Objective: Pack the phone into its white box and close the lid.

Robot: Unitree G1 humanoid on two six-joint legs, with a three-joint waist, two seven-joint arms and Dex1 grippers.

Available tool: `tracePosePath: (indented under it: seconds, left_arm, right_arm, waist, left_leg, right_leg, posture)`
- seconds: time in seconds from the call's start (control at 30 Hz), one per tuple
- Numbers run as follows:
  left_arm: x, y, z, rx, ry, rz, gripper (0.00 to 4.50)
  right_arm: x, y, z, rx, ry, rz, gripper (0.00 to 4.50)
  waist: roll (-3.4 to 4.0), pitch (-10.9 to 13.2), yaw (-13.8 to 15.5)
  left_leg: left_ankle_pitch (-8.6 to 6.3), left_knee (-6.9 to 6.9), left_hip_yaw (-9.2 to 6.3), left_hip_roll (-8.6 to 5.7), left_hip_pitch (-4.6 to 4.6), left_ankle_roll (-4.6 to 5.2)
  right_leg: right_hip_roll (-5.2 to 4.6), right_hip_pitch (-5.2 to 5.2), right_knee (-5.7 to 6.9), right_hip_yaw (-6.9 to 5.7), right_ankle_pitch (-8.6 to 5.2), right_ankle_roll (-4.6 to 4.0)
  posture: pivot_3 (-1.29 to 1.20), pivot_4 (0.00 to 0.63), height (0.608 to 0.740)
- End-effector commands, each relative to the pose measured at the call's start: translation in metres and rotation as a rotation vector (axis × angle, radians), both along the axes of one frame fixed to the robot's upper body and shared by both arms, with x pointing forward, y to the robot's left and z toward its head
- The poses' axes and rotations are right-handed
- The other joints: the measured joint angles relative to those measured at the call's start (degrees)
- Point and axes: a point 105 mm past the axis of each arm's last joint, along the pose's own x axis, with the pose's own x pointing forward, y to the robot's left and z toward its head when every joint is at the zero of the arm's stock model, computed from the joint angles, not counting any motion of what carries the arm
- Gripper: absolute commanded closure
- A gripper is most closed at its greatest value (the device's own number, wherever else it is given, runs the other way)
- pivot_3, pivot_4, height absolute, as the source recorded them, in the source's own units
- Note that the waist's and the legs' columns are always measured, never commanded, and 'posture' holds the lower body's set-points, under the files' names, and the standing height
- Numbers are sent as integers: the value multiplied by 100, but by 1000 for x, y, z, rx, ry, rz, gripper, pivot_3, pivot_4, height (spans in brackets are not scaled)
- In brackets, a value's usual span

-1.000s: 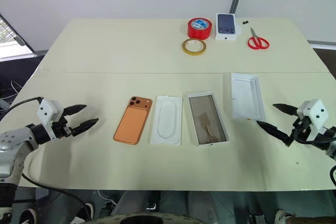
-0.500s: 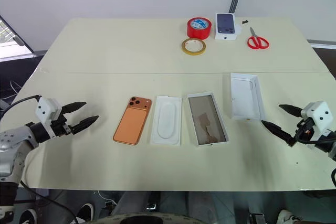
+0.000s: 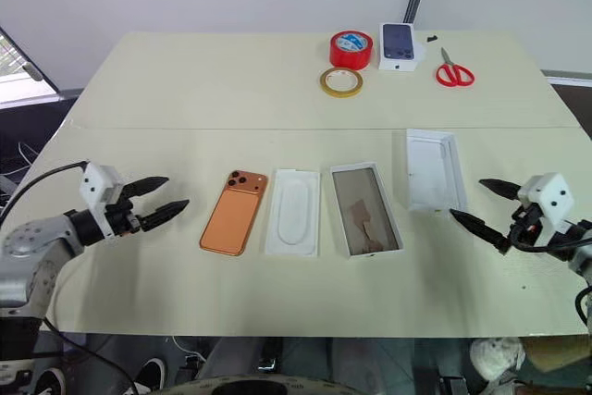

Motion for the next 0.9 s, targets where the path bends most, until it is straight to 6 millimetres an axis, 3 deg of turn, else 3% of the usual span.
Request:
tracePosePath:
  seconds: [0.03, 0.17, 0.27, 0.47, 0.77, 0.9]
  left_arm:
    - [1, -28, 18, -79, 22, -69, 593]
    - [11, -53, 19, 24, -4, -76, 593]
    - [14, -73, 10, 25, 95, -101, 593]
    - [2, -102, 2, -113, 378, -203, 593]
    - [-9, -118, 11, -263, 699, -259, 593]
    - [-7, -123, -2, -212, 764, -224, 593]
  right_arm:
    - [5, 34, 15, 16, -43, 139, 41]
    - [10, 73, 23, 34, -63, 264, 41]
    - [17, 88, 28, 56, -75, 303, 41]
    - [22, 93, 27, 74, -40, 323, 41]
    - [20, 91, 22, 69, -50, 293, 41]
    - [23, 90, 24, 58, -79, 274, 41]
  waist:
    - [0, 0, -4]
    - [0, 0, 0]
    - [-1, 0, 13]
    - [-4, 1, 34]
    - [-4, 1, 5]
    - [-5, 2, 4]
  left_leg:
    - [0, 0, 0, 0, 1, 0]
    - [3, 2, -1, 0, 3, -3]
    - [3, 1, -1, -1, 3, -4]
    - [4, 3, -5, -2, 0, -4]
    - [9, 10, -6, -2, 1, -11]
    - [14, 11, -6, -2, 4, -19]
  right_leg:
    - [0, 0, 1, 0, 0, 0]
    - [1, 2, 3, -1, 1, 2]
    - [3, 2, 2, -1, 1, 3]
    - [4, 2, 3, -4, 2, 3]
    - [12, 2, 12, -4, 2, 4]
    - [14, 1, 19, -4, 2, 4]
  posture:
    - [0, 150, 740]
    - [0, 150, 740]
    - [0, 150, 740]
    - [0, 150, 740]
    - [0, 150, 740]
    - [0, 150, 740]
